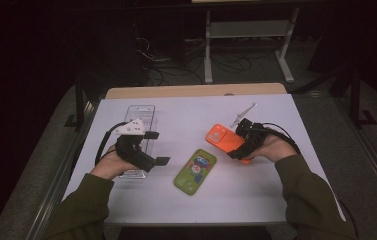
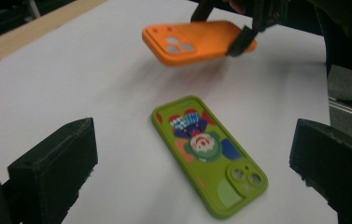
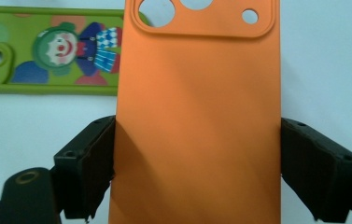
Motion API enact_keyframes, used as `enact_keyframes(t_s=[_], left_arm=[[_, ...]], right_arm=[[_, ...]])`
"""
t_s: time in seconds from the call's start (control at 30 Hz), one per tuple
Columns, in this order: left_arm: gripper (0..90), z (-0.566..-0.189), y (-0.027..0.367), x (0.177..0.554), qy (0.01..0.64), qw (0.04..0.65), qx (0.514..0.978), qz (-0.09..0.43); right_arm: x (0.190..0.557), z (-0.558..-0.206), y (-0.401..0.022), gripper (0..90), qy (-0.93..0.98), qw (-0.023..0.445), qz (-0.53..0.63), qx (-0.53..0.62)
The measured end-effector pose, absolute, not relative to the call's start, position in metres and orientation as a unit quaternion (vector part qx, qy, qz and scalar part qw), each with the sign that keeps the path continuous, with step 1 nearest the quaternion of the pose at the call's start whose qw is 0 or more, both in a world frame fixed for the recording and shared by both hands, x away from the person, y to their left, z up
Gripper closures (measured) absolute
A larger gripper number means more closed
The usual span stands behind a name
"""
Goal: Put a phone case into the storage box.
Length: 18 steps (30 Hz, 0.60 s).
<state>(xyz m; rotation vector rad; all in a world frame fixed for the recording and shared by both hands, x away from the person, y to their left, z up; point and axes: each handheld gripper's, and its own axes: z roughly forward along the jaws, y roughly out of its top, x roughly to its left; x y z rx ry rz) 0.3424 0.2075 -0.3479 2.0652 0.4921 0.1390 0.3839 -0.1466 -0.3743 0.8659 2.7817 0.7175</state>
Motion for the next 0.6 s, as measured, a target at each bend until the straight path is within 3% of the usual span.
enact_keyframes(t_s=[0.6], left_arm=[[0.5, -0.339, 0.167, 0.362, 0.128, 0.452, 0.881, 0.048]], right_arm=[[0.366, -0.374, -0.127, 15.2, 0.948, 0.051, 0.251, 0.188]])
